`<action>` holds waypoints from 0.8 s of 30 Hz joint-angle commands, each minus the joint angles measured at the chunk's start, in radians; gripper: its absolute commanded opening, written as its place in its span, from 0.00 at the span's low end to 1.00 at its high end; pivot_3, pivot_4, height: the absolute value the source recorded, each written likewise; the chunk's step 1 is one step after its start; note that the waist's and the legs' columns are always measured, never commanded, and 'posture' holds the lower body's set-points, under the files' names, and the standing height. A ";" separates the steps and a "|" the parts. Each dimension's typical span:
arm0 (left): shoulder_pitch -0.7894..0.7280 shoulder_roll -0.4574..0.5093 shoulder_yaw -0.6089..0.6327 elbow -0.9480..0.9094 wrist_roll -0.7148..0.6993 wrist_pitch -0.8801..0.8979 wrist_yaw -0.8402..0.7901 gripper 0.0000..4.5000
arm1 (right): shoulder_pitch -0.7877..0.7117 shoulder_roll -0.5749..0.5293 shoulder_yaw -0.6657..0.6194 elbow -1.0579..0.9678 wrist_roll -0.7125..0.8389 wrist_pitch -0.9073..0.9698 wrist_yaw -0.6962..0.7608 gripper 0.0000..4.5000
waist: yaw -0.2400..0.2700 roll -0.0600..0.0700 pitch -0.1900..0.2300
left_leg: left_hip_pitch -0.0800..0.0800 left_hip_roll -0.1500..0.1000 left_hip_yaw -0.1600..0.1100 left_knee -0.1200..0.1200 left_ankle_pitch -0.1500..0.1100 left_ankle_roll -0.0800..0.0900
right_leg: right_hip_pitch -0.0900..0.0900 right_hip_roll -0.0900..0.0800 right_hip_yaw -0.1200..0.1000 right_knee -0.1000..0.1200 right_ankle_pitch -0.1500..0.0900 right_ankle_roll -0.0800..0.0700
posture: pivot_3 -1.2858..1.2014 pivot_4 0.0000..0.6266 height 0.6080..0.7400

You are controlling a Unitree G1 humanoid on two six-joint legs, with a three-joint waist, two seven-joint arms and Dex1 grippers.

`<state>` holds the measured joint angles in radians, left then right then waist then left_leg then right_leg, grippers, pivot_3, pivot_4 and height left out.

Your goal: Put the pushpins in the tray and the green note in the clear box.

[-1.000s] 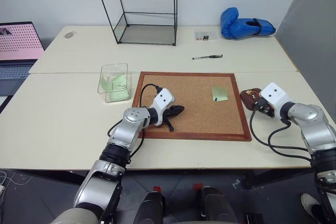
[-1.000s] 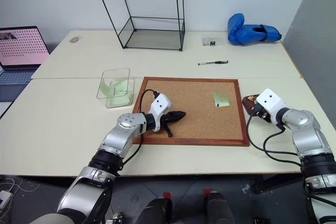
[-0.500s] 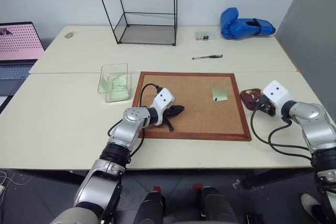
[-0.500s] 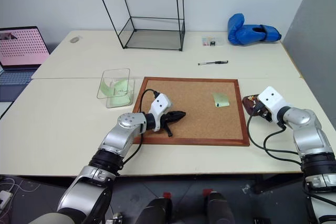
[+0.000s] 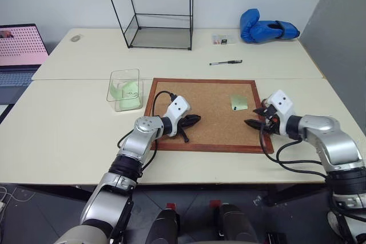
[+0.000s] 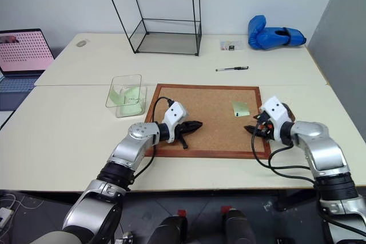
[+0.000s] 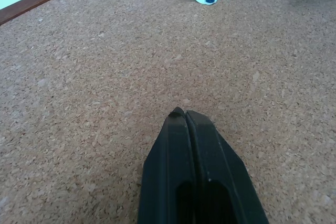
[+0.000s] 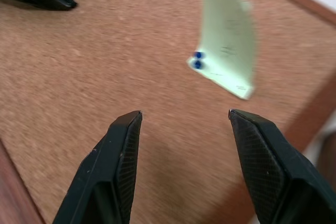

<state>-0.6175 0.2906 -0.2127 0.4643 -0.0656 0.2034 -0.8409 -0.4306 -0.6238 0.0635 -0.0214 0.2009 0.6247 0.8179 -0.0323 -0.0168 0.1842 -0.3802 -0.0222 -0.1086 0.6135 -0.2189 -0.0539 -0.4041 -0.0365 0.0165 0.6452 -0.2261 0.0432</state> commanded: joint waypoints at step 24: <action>0.042 0.009 -0.043 0.031 0.042 0.033 0.006 0.00 | -0.206 0.162 0.030 0.367 -0.134 -0.257 -0.173 0.07 | 0.000 0.000 0.000 | 0.000 0.000 0.000 0.000 0.000 0.000 | 0.000 0.000 0.000 0.000 0.000 0.000 | 0.52 0.24 1.00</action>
<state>-0.6163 0.2901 -0.2201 0.4573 -0.0656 0.2037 -0.8357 -0.6350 -0.4413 0.1137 0.3748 0.0784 0.3766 0.6533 -0.0327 -0.0166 0.1841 -0.3804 -0.0226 -0.1087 0.6134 -0.2189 -0.0539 -0.4043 -0.0365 0.0166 0.6456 -0.2260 0.0432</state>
